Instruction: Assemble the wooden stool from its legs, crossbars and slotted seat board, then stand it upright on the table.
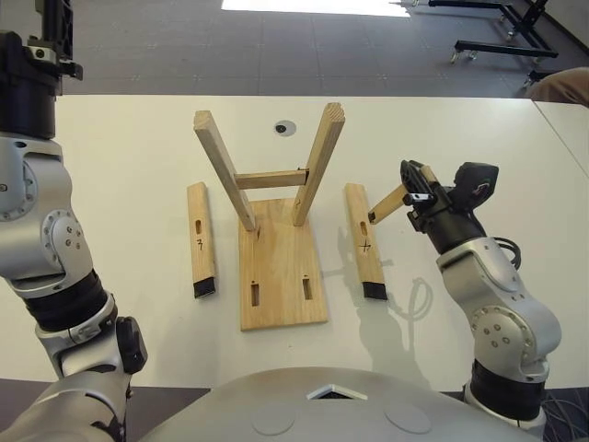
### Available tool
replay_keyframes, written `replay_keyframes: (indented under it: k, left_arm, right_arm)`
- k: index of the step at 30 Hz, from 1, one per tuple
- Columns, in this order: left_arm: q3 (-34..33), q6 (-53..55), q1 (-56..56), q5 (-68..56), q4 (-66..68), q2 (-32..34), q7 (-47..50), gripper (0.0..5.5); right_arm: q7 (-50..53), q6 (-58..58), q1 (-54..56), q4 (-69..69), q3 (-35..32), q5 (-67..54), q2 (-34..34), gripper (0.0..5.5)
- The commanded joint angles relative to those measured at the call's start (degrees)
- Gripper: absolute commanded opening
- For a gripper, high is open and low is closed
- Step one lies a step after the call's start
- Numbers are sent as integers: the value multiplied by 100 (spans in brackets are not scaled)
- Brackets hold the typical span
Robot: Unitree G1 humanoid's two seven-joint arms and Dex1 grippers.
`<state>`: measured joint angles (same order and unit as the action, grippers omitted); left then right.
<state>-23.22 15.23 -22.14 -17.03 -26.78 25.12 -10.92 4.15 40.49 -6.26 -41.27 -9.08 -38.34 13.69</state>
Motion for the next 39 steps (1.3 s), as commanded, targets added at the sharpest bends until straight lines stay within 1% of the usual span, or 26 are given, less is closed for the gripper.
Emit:
replay_keyframes:
  k: [1, 7, 16, 19, 23, 32, 39]
  left_arm:
    - [171, 116, 43, 36, -34, 50, -1, 278]
    - [312, 107, 47, 105, 14, 81, -17, 278]
    - [463, 30, 60, 264, 49, 77, -61, 278]
    - [547, -78, 97, 471, 98, 210, -120, 278]
    - [638, -115, 45, 514, 184, 204, -192, 278]
    - [642, -105, -44, 498, 299, 286, -330, 278]
    - [706, -131, -68, 507, 341, 319, -353, 278]
  right_arm:
    - [-54, -267, -115, 139, 145, 414, -41, 39]
    - [-188, -629, -162, 439, 251, 837, -207, 39]
    - [-393, -696, -329, 460, 373, 995, -346, 39]
    - [-416, -610, -345, 451, 428, 898, -436, 39]
    - [-421, -706, -303, 449, 575, 1018, -530, 39]
    - [-349, -824, -389, 540, 536, 1272, -713, 39]
    - [-462, -953, -301, 577, 327, 1234, -769, 39]
